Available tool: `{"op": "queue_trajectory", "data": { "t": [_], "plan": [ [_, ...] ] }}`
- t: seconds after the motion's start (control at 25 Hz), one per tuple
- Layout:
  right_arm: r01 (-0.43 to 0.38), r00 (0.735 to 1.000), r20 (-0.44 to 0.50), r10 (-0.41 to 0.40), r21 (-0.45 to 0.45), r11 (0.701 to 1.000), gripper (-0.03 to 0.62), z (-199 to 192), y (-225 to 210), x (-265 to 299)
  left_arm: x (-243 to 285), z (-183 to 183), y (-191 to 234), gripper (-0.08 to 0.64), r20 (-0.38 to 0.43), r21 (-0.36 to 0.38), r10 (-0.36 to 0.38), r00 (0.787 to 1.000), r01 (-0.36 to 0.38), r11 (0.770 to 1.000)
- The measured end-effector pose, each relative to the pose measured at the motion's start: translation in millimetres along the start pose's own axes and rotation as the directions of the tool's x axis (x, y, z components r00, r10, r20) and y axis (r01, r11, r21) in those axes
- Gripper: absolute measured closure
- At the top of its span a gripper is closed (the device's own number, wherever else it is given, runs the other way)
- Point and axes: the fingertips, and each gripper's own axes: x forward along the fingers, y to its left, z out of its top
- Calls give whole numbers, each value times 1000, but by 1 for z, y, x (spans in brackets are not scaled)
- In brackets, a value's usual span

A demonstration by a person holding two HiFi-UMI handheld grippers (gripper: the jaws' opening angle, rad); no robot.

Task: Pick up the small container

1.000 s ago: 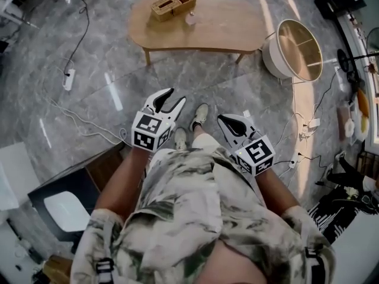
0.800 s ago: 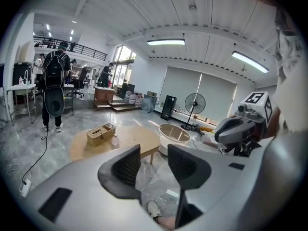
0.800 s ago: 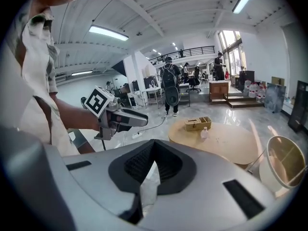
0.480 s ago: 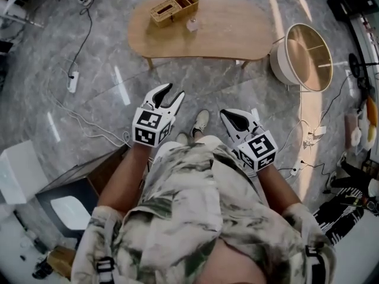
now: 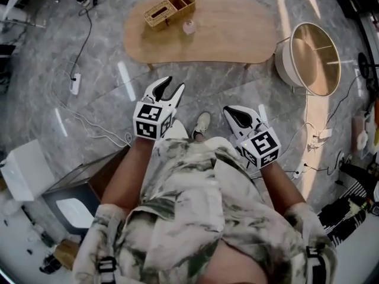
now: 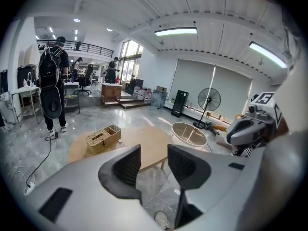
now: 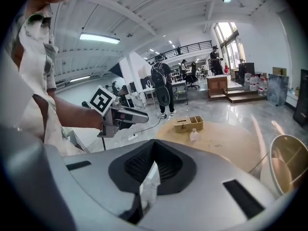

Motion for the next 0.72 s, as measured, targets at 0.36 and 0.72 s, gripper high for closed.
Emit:
{"op": "queue_trajectory", "data": {
  "t": [0.36, 0.72],
  "plan": [
    [27, 1000, -15, -27, 55, 998, 572, 3, -45, 23, 72, 11, 33, 377, -41, 10, -11, 999, 11, 1000],
    [113, 992, -63, -105, 128, 985, 572, 20, -96, 50, 162, 21, 90, 380, -116, 38, -32, 993, 37, 999]
  ]
}}
